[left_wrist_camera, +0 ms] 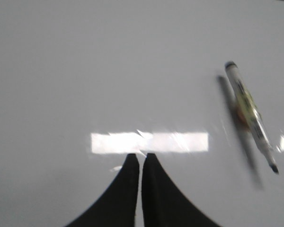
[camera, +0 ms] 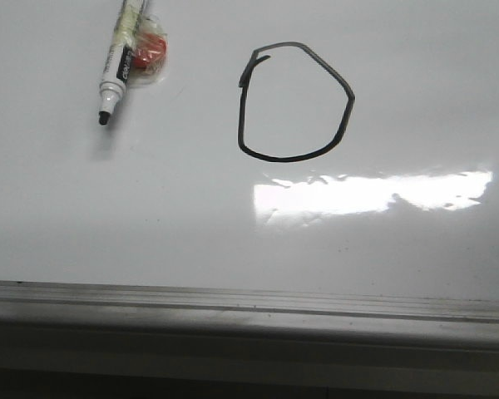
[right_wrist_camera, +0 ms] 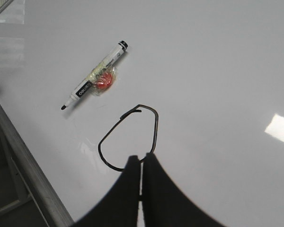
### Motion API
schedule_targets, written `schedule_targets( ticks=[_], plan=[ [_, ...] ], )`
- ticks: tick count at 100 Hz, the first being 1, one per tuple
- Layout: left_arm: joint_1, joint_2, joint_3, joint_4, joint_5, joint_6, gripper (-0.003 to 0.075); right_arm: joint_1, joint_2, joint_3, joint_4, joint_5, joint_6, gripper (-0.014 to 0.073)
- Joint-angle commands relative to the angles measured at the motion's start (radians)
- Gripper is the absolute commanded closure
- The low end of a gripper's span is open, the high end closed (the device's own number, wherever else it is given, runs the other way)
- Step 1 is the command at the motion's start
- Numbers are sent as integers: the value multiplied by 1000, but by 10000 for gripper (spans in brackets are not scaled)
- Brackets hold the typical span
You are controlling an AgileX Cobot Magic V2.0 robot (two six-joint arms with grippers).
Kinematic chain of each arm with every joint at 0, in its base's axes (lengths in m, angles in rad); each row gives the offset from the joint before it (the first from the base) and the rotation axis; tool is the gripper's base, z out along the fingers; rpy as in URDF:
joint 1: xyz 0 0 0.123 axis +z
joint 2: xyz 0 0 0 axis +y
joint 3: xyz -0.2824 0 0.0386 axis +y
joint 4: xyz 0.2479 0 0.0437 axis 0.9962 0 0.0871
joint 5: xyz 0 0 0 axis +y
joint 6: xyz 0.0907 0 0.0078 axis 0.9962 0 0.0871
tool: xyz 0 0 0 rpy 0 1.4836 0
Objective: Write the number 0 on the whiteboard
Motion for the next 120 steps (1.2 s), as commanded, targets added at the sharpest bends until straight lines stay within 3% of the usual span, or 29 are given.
schedule_targets(
  ticks=[1, 19, 39, 120],
  plan=[
    [61, -5, 32, -79, -52, 70, 740, -5, 2, -26, -45, -55, 1, 641],
    [141, -5, 32, -182, 153, 132, 740, -5, 2, -26, -45, -53, 1, 641],
    [183, -5, 32, -174, 302, 218, 740, -5, 2, -26, -45, -53, 1, 641],
    [186, -5, 32, -174, 317, 218, 740, -5, 2, -22, -45, -53, 1, 641]
  ],
)
